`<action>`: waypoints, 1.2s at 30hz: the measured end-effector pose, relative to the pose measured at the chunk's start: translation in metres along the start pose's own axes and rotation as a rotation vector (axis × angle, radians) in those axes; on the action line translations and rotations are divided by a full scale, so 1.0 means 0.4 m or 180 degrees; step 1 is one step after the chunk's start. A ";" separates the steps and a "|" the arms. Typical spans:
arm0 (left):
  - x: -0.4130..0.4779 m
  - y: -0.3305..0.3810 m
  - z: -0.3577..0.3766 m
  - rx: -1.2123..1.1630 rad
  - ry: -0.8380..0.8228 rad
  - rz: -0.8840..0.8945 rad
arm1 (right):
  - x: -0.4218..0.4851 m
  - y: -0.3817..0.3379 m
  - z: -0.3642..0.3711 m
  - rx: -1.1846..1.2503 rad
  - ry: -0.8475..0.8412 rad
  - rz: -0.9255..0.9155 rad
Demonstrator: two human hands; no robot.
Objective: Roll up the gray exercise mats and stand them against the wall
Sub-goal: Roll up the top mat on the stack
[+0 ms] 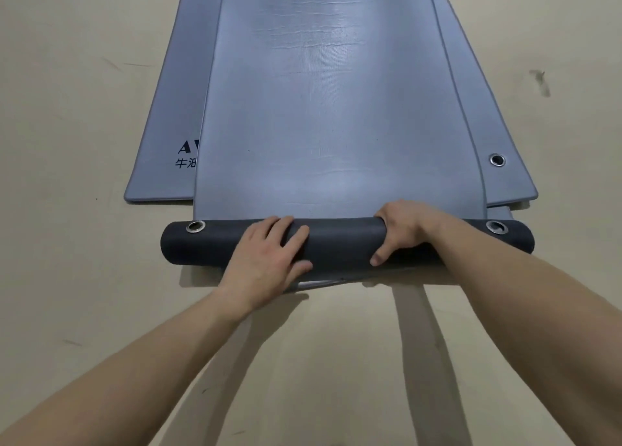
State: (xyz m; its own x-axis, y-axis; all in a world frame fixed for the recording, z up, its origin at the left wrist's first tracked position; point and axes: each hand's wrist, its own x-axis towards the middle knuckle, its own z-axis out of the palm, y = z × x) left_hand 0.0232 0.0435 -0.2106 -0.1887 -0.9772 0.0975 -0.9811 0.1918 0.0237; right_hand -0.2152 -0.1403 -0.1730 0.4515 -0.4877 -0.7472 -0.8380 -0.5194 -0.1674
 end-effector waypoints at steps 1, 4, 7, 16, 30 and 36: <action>-0.006 0.008 0.012 0.0081 -0.0314 -0.0059 | 0.008 0.004 -0.001 0.0034 0.0099 -0.0006; 0.004 -0.006 0.036 0.0291 -0.0880 -0.0138 | -0.014 0.019 0.042 -0.0057 0.1068 -0.0124; 0.046 -0.023 0.036 0.0160 -0.1105 -0.0110 | -0.059 0.014 0.141 -0.0882 0.2390 -0.0453; 0.128 -0.045 -0.017 0.0121 -0.1595 -0.0229 | 0.002 0.008 0.159 -0.0943 0.2040 -0.0107; 0.375 -0.115 -0.155 -0.0121 -0.2324 -0.0861 | 0.033 0.030 0.001 -0.0627 0.1678 -0.0180; 0.266 0.004 -0.150 0.0268 -0.1387 -0.0695 | 0.048 0.057 -0.159 0.0041 0.0784 -0.0348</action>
State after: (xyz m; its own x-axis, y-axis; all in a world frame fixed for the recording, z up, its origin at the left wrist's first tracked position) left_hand 0.0039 -0.0544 -0.1405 0.0393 -0.9444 -0.3264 -0.9963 -0.0121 -0.0850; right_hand -0.2061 -0.2061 -0.1503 0.5992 -0.5860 -0.5455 -0.7833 -0.5702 -0.2478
